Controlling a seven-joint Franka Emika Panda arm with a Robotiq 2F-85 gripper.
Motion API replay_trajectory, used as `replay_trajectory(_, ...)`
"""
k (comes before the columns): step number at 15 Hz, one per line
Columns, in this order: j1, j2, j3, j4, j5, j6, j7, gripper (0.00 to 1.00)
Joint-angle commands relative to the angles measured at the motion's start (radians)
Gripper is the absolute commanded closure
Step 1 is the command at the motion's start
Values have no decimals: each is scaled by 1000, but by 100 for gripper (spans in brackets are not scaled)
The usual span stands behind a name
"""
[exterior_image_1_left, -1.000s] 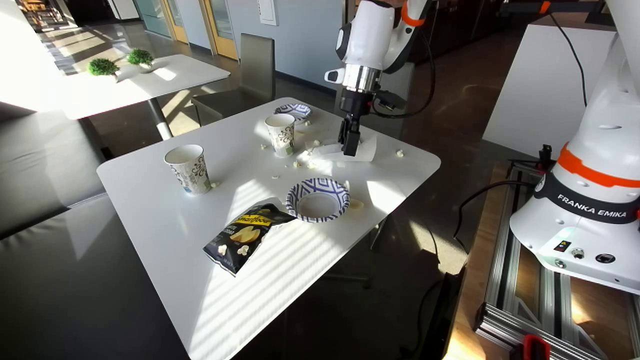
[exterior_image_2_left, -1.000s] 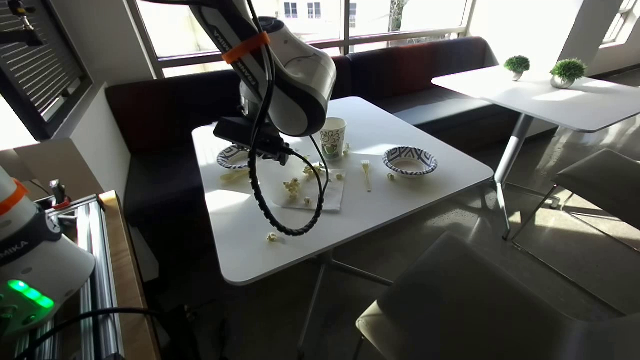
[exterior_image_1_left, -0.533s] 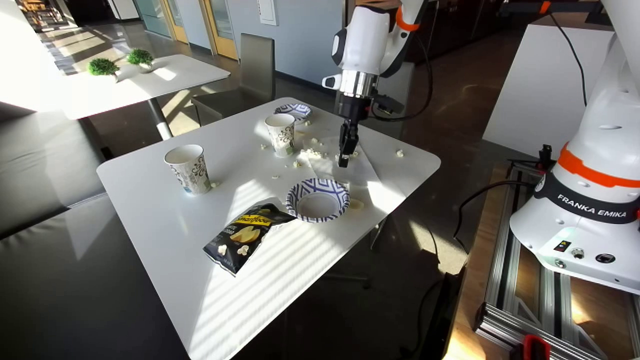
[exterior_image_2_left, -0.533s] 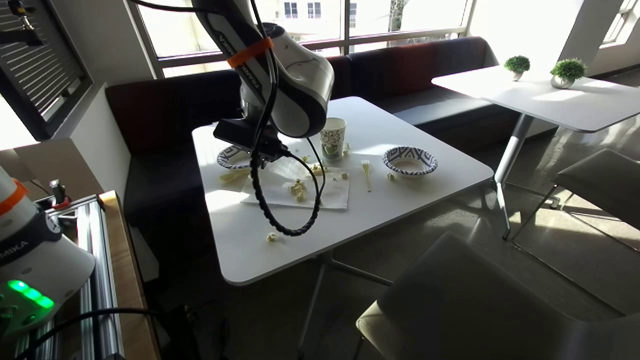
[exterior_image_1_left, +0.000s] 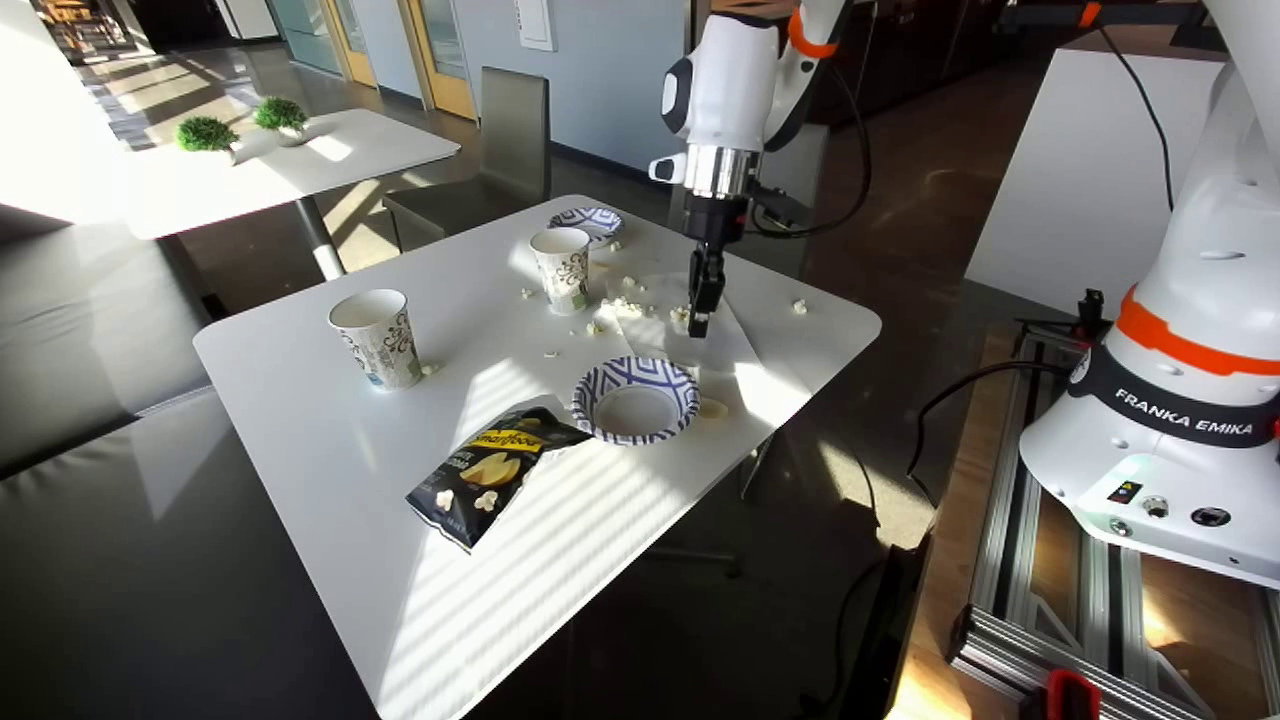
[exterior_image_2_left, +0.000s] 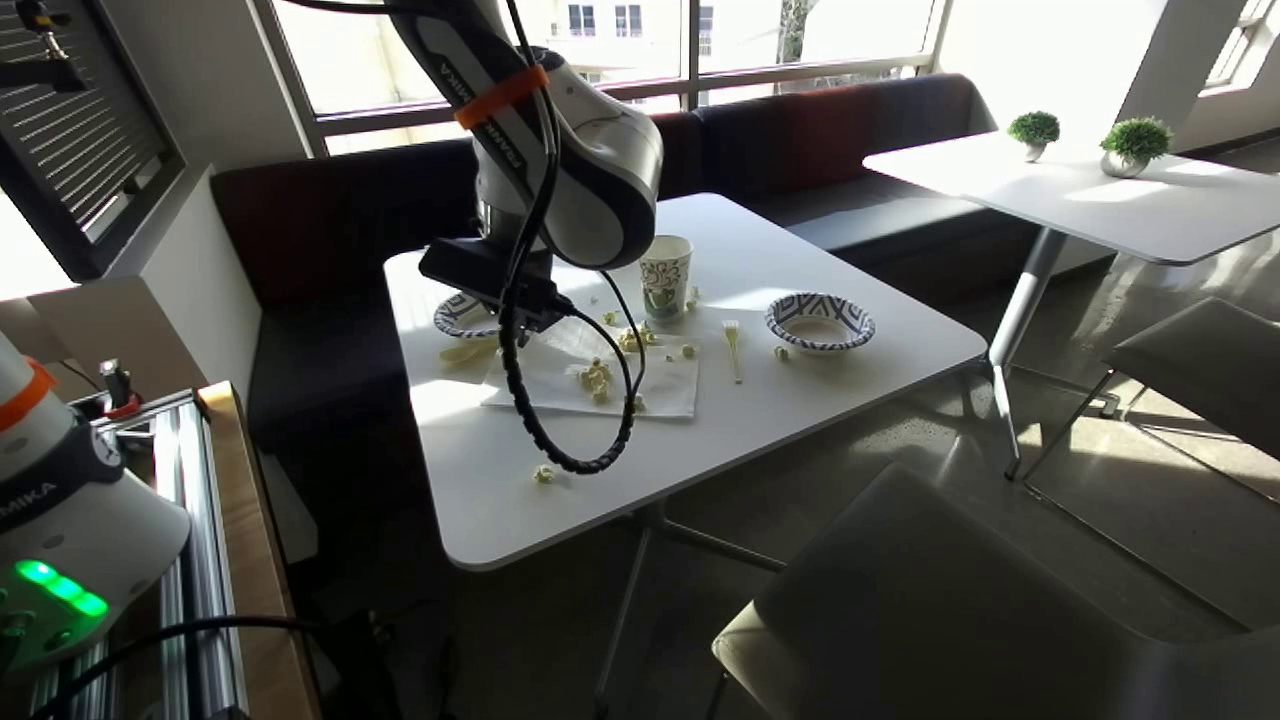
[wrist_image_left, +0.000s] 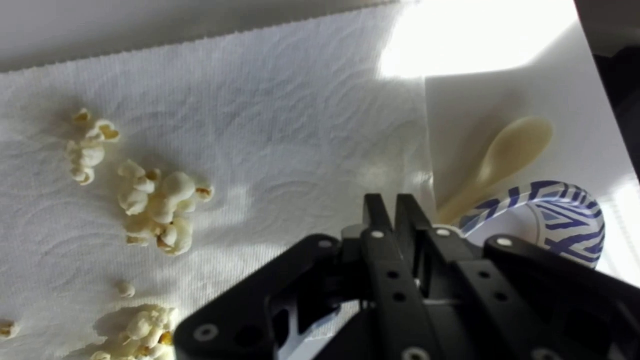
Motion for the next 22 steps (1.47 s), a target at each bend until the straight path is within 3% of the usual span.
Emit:
replay_trajectory(1, 131, -47, -36, -49, -105, -67, 170, 68)
replay_trajectory(3, 230, -65, -63, -60, -180, -106, 292, 63)
replay_trajectory(4, 326, -16, -171, -73, -103, -120, 235, 60)
replay_trajectory(6, 459, 12, -278, -81, -98, -141, 278, 53)
replay_trajectory(9, 677, 65, -460, -96, -96, -138, 353, 61)
replay_trajectory(12, 869, 90, -595, -118, -95, -121, 441, 67)
replay_trajectory(15, 994, 116, -670, -133, -94, -105, 516, 60)
replay_trajectory(20, 1135, 144, -755, -204, -94, -114, 601, 56)
replay_trajectory(21, 1159, 150, -776, -223, -94, -121, 610, 48)
replay_trajectory(22, 1182, 148, -797, -245, -94, -127, 617, 32)
